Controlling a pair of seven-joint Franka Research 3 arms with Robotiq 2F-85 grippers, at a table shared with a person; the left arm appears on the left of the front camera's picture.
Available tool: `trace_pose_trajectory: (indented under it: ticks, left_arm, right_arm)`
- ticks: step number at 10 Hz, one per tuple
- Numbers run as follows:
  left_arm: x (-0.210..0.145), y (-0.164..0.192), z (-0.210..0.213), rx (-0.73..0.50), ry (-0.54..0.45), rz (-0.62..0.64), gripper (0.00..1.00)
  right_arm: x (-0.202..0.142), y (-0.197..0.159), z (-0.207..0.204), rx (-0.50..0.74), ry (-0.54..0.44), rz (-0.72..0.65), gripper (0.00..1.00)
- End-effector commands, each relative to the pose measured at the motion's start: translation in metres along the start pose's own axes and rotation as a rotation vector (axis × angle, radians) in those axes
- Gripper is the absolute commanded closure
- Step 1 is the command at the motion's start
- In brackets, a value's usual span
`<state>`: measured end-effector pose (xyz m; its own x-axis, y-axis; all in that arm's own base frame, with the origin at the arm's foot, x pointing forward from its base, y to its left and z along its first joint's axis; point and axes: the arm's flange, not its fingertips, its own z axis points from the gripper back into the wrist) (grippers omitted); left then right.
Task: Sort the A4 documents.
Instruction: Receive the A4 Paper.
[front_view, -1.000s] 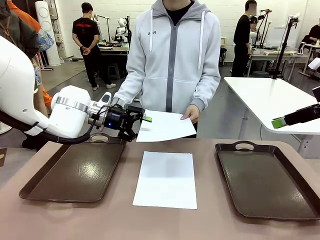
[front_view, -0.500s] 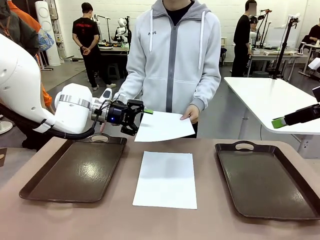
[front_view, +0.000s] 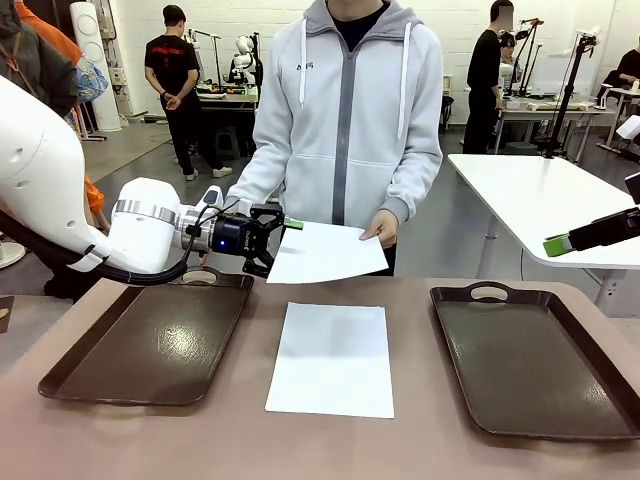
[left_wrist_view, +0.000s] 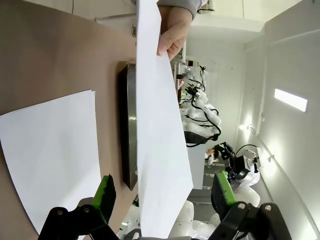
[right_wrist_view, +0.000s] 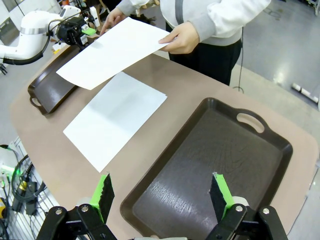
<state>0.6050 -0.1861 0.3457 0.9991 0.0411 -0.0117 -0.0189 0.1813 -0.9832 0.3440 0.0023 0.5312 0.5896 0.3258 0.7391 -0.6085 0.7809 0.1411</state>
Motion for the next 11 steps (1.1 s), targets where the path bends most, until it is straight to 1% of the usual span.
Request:
trace_pose_trajectory:
  ticks: [1,2,3,4,5,6,7,8,9,10,11]
  left_arm:
    - [0.0103,-0.0036,-0.0022,-0.037,0.002,0.007,0.00]
    - [0.0085,-0.0036,-0.0046,-0.036,0.003,-0.020,0.03]
    - [0.0082,-0.0027,-0.0053,-0.028,0.001,-0.030,0.20]
    - [0.0086,-0.0021,-0.0051,-0.024,0.009,-0.026,0.23]
    - [0.0099,-0.0012,-0.0038,-0.022,0.005,-0.030,0.40]
    - [0.0095,-0.0002,-0.0033,-0.024,-0.001,-0.028,0.43]
    - [0.0086,-0.0001,-0.0035,-0.034,-0.010,-0.022,0.60]
    - [0.0080,-0.0002,-0.0033,-0.033,-0.011,-0.021,0.63]
    - [0.0077,-0.0004,-0.0030,-0.031,-0.011,-0.019,0.80]
    - [0.0077,-0.0007,-0.0024,-0.030,-0.014,-0.021,0.63]
    - [0.0077,-0.0006,-0.0015,-0.028,-0.019,-0.022,1.00]
  right_arm:
    - [-0.0005,-0.0006,-0.0024,0.014,-0.002,-0.004,0.00]
    - [-0.0005,-0.0006,-0.0024,0.014,-0.002,-0.004,0.00]
    - [-0.0005,-0.0006,-0.0024,0.014,-0.002,-0.004,0.00]
    - [-0.0005,-0.0006,-0.0024,0.014,-0.002,-0.004,0.00]
    - [-0.0005,-0.0006,-0.0024,0.014,-0.002,-0.004,0.00]
    - [-0.0005,-0.0006,-0.0024,0.014,-0.002,-0.004,0.00]
    - [-0.0005,-0.0006,-0.0024,0.014,-0.002,-0.004,0.00]
    - [-0.0005,-0.0006,-0.0024,0.014,-0.002,-0.004,0.00]
    - [-0.0005,-0.0006,-0.0024,0.014,-0.002,-0.004,0.00]
    - [-0.0005,-0.0006,-0.0024,0.014,-0.002,-0.004,0.00]
    - [-0.0005,-0.0006,-0.0024,0.014,-0.002,-0.004,0.00]
